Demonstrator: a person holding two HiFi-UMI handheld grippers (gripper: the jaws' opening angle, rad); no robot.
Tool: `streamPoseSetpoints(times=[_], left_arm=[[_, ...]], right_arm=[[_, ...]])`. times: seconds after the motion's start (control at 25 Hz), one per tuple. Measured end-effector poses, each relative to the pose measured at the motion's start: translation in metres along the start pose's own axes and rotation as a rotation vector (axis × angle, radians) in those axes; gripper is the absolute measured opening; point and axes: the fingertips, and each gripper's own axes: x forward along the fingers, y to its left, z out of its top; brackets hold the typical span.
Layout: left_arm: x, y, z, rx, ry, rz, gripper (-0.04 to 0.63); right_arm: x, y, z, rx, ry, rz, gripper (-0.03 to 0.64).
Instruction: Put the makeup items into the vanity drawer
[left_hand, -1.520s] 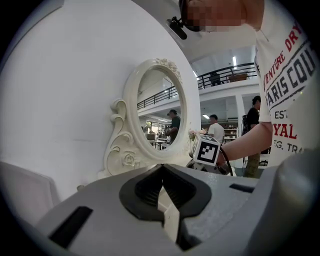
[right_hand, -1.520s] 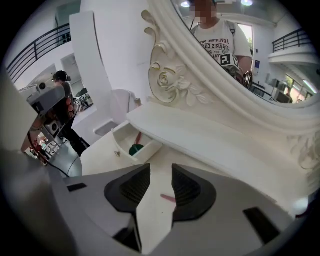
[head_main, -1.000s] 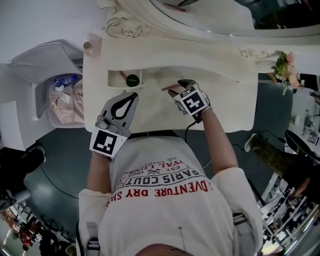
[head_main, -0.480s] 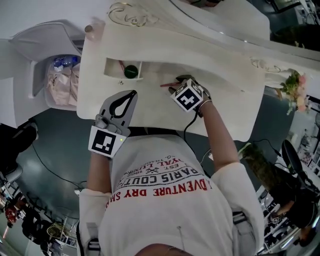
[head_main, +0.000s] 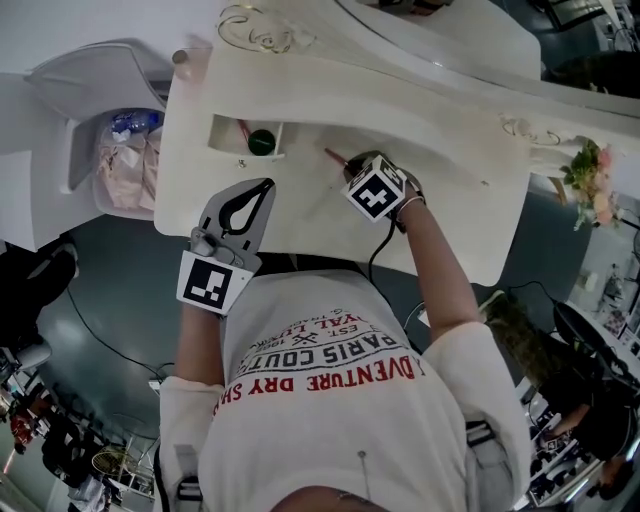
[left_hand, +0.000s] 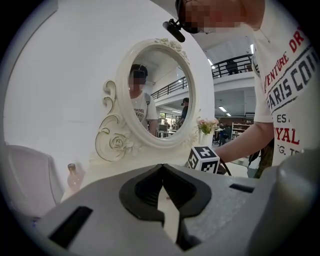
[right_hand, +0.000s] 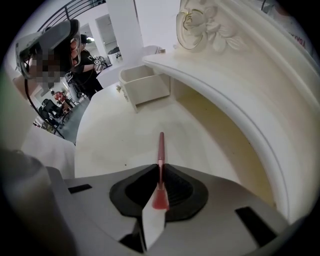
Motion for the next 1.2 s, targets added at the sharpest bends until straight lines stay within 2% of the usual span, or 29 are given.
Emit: streamPoseSetpoints(times=[0.36, 0.52, 0.72, 0.92, 1.2], left_arm=[[-0.016, 0.004, 0.019, 0.057, -0.056, -0.06, 0.007], [-0.034, 0.018, 0.028, 0.088, -0.078, -0.084, 0.007], [-0.061, 0.042, 0.033, 0.106, -0.096, -0.085, 0.008], [-0.083, 0.067, 0.034, 0.119, -0.114, -0.076, 0.007], [-0.112, 0.106, 0.026, 0.099, -0.123, -0.03, 0.008]], right_arm=[[-0.035, 0.012, 0.025, 0.032, -0.074, -0.029, 0.043], [-0.049, 0.018, 0.052, 0.056, -0.102, -0.054, 0.043], [-0.059, 0.037, 0.095, 0.115, -0.155, -0.027, 0.043], [-0.064, 0.051, 0.139, 0.085, -0.182, -0.051, 0.043], [-0.048, 0.069, 0.193, 0.027, -0.171, -0.033, 0.043]])
